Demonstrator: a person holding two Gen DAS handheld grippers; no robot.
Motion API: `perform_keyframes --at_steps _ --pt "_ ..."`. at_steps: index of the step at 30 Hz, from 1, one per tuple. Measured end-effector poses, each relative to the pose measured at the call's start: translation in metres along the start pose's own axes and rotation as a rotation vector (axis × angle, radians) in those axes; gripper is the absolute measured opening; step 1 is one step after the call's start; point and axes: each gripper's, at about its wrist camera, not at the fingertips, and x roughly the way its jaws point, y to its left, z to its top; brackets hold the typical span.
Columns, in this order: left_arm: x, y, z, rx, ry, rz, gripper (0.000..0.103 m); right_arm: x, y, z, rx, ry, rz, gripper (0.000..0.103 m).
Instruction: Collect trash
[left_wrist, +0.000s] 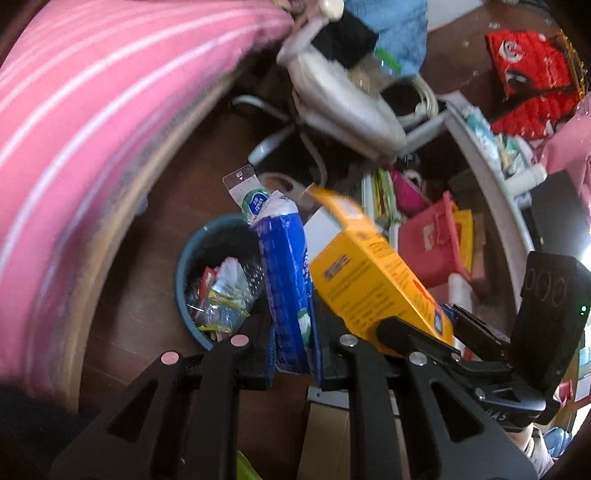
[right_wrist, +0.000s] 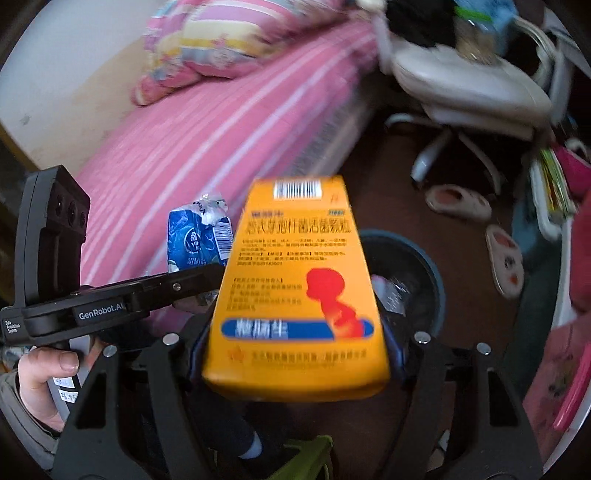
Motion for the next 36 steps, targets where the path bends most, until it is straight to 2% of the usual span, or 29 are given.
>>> perform_keyframes --at_steps 5,8,9,10,11,12,14,18,26,32,36 --pt "0.060 0.007 -0.002 0.051 0.115 0.032 0.014 0.025 -0.031 -0.008 0.065 0.040 -0.033 0.071" --pt "0.076 0.012 0.001 0.061 0.140 0.053 0.018 0.034 -0.043 -0.010 0.088 0.045 -0.042 0.071" --pt "0.081 0.014 0.003 0.059 0.144 0.068 0.035 0.037 -0.044 -0.010 0.081 0.045 -0.058 0.072" --pt "0.083 0.016 0.004 0.060 0.142 0.095 0.069 0.042 -0.048 -0.010 0.066 0.047 -0.104 0.076" --pt "0.082 0.018 0.006 0.071 0.109 0.146 0.081 0.046 -0.048 -0.009 0.052 0.050 -0.161 0.082" --pt "0.082 0.016 0.007 0.081 0.088 0.153 0.086 0.046 -0.049 -0.009 0.048 0.042 -0.189 0.090" --pt "0.082 0.015 0.009 0.084 0.091 0.126 0.086 0.043 -0.050 -0.010 0.051 0.032 -0.198 0.091" --pt "0.083 0.009 0.009 0.094 0.093 0.117 0.086 0.039 -0.060 -0.016 0.075 0.034 -0.180 0.091" --pt "0.062 -0.006 0.003 0.139 0.042 0.168 0.086 0.023 -0.049 -0.027 0.077 0.005 -0.156 0.092" --pt "0.011 -0.004 0.002 0.141 -0.070 0.226 0.087 0.002 -0.019 -0.021 0.029 -0.065 -0.107 0.093" --pt "-0.034 0.006 0.005 0.080 -0.165 0.258 0.087 -0.016 0.016 -0.012 -0.033 -0.129 -0.069 0.093"
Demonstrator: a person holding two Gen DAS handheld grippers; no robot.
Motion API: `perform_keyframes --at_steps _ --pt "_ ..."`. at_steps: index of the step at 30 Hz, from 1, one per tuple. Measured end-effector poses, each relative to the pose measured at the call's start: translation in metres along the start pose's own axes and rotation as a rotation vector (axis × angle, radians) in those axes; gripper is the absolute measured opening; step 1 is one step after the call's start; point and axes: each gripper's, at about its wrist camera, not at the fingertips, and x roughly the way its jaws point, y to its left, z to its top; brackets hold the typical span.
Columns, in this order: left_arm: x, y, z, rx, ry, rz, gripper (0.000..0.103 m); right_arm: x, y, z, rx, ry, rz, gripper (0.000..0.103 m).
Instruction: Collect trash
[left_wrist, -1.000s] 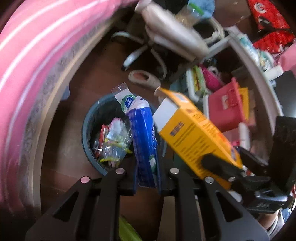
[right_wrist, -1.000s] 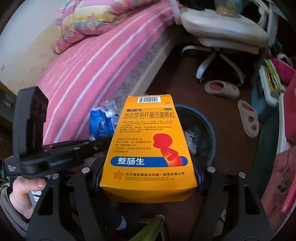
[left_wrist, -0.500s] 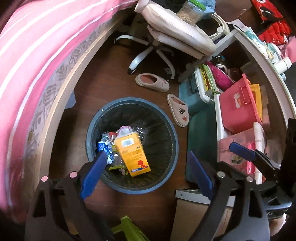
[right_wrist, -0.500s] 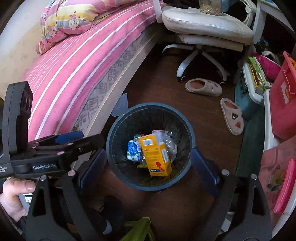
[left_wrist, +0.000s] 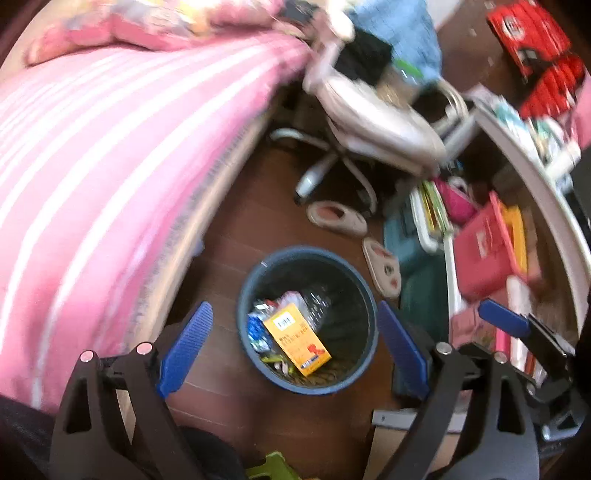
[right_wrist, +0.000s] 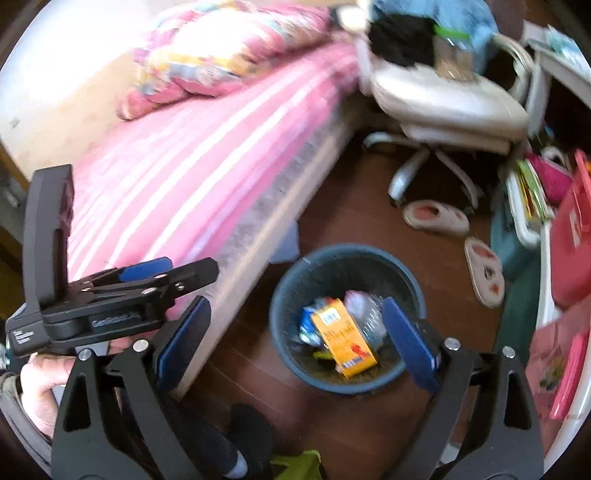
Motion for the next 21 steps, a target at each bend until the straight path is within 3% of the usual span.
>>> perform_keyframes --at_steps 9,16,21 --pt "-0.107 0.065 -0.001 -0.152 -0.176 0.109 0.087 -0.042 0.102 0.030 -0.153 -0.147 0.132 0.096" --pt "-0.194 0.129 -0.022 -0.261 -0.310 0.211 0.092 -0.048 0.190 0.028 -0.268 -0.191 0.232 0.097" --pt "-0.250 0.178 -0.048 -0.339 -0.379 0.329 0.095 -0.045 0.258 0.016 -0.364 -0.198 0.301 0.097"
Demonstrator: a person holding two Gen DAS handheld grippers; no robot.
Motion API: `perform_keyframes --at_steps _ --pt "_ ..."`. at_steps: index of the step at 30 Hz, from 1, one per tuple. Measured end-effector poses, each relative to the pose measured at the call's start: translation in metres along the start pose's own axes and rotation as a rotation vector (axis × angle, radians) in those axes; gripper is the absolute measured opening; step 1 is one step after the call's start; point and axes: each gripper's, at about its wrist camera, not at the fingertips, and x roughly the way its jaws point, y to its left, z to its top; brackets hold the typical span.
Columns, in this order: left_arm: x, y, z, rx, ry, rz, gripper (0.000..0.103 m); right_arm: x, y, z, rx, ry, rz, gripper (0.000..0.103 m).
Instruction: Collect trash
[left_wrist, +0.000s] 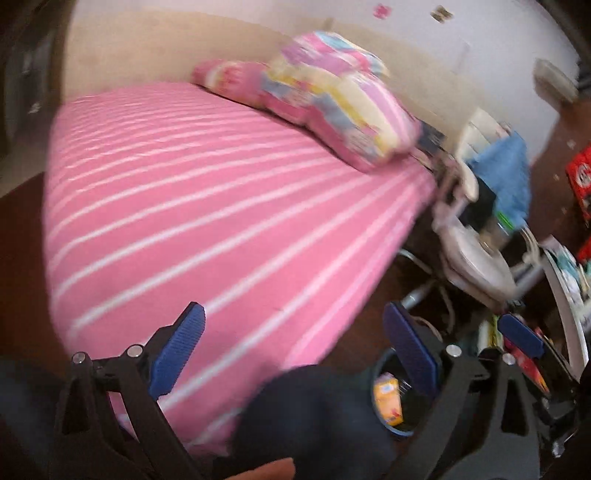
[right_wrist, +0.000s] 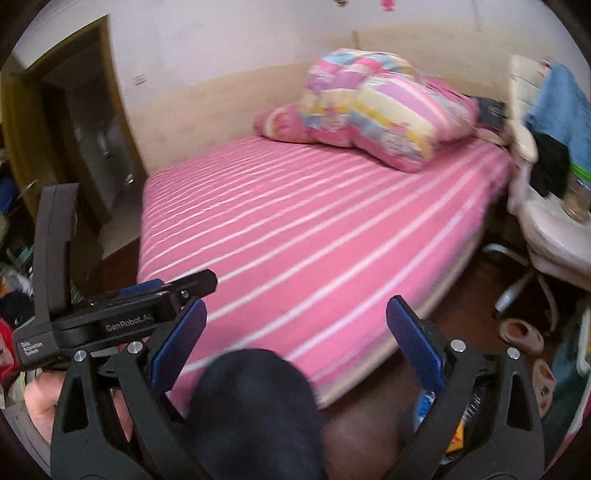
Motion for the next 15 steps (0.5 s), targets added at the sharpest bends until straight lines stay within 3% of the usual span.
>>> perform_keyframes --at_steps 6,15 --pt "-0.031 0.055 0.006 -0.052 -0.071 0.114 0.097 0.027 0.057 0.006 -0.067 -0.018 0.042 0.098" --pt "-0.034 0.106 0.010 -0.090 -0.098 0.180 0.097 0.054 0.100 0.006 -0.111 -0.023 0.045 0.098"
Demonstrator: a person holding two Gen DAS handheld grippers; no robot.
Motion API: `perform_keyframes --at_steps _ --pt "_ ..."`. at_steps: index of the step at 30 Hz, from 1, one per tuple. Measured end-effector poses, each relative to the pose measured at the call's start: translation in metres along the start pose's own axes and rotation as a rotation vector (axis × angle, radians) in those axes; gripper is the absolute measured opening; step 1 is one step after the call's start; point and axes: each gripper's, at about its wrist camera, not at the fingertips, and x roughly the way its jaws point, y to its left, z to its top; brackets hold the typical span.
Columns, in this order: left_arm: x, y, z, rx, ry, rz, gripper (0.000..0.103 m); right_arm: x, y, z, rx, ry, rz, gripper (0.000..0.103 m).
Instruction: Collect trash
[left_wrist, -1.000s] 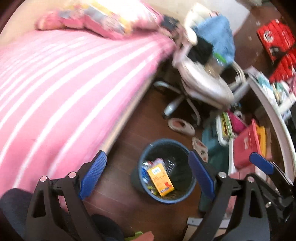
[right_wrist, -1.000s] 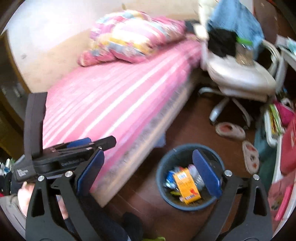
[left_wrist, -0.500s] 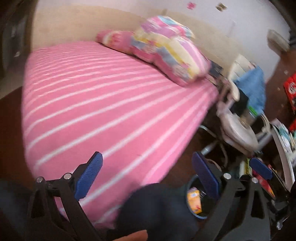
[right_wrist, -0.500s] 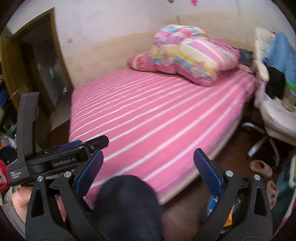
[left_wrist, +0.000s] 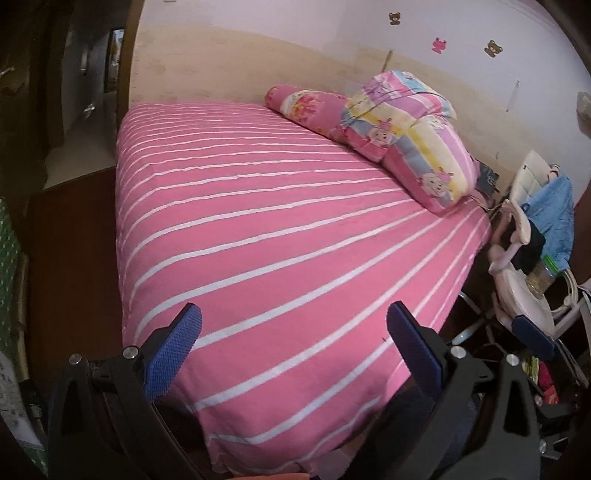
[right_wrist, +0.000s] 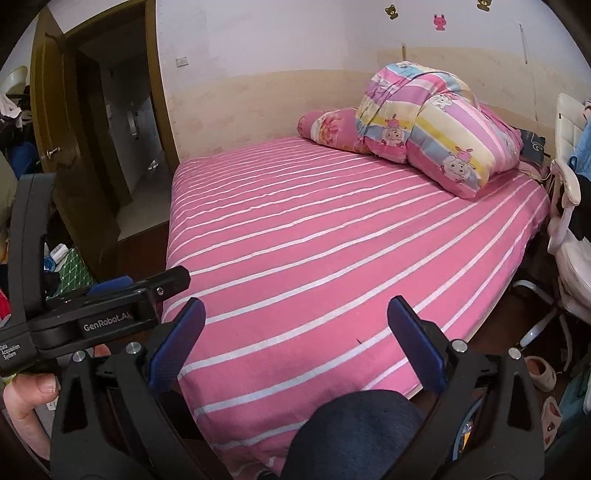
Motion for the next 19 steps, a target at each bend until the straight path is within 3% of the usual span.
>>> perform_keyframes --at_steps 7,19 --pt "0.011 0.006 -0.012 -0.018 -0.023 -0.003 0.097 0.011 0.003 -0.008 -0.001 0.017 -0.008 0.098" --pt "0.035 -0.001 -0.025 -0.004 0.050 0.003 0.097 0.027 -0.004 -0.016 0.030 0.055 -0.010 0.098"
